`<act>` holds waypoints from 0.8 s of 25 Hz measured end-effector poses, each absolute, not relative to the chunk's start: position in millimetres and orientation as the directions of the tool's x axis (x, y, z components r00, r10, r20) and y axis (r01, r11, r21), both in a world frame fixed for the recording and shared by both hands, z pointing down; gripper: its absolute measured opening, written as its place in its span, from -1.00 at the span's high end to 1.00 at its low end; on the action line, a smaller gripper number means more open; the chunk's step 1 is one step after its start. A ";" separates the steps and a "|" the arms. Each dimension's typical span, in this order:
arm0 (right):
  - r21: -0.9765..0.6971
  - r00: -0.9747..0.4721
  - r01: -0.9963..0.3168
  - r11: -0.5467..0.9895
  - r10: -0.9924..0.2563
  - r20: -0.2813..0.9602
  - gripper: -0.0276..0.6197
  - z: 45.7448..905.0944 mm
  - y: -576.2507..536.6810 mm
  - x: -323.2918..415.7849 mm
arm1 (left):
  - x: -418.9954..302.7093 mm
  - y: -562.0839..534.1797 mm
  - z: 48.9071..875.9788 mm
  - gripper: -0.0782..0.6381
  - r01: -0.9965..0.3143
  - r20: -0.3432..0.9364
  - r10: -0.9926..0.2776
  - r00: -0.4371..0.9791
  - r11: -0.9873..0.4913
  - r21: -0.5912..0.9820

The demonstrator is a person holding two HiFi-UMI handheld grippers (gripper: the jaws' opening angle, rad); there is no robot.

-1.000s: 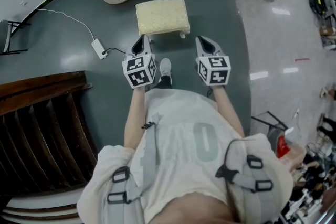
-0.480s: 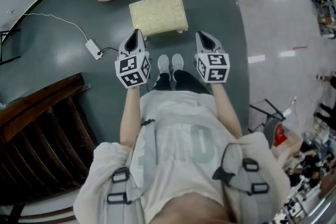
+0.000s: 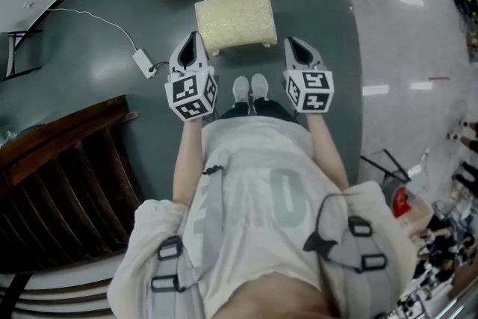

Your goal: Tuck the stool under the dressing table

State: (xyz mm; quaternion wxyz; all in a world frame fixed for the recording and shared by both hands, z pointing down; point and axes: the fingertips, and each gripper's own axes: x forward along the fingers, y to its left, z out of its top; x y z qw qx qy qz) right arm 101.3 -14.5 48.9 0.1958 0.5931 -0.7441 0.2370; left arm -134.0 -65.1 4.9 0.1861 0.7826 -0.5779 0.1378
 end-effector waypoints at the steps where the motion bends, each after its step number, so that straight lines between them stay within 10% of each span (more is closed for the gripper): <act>1: -0.123 -0.227 -0.974 0.191 -0.790 0.569 0.91 48.1 -14.3 101.2 | -133.5 -64.1 5.3 0.77 -0.955 0.430 -0.853 0.296 -0.266 0.129; 7: -0.168 -0.306 -0.952 0.256 -0.772 0.556 0.86 46.4 -21.9 91.2 | -119.2 -59.0 15.7 0.36 -0.909 0.416 -0.808 0.418 -0.370 0.194; 10: -0.204 -0.345 -0.939 0.278 -0.767 0.541 0.02 48.3 -27.5 85.8 | -115.6 -59.7 16.1 0.02 -0.895 0.397 -0.803 0.445 -0.381 0.232; 20: -0.162 -0.312 -0.949 0.272 -0.720 0.619 -0.03 77.2 -29.9 90.6 | -133.8 -59.6 41.6 -0.02 -0.917 0.457 -0.797 0.395 -0.367 0.154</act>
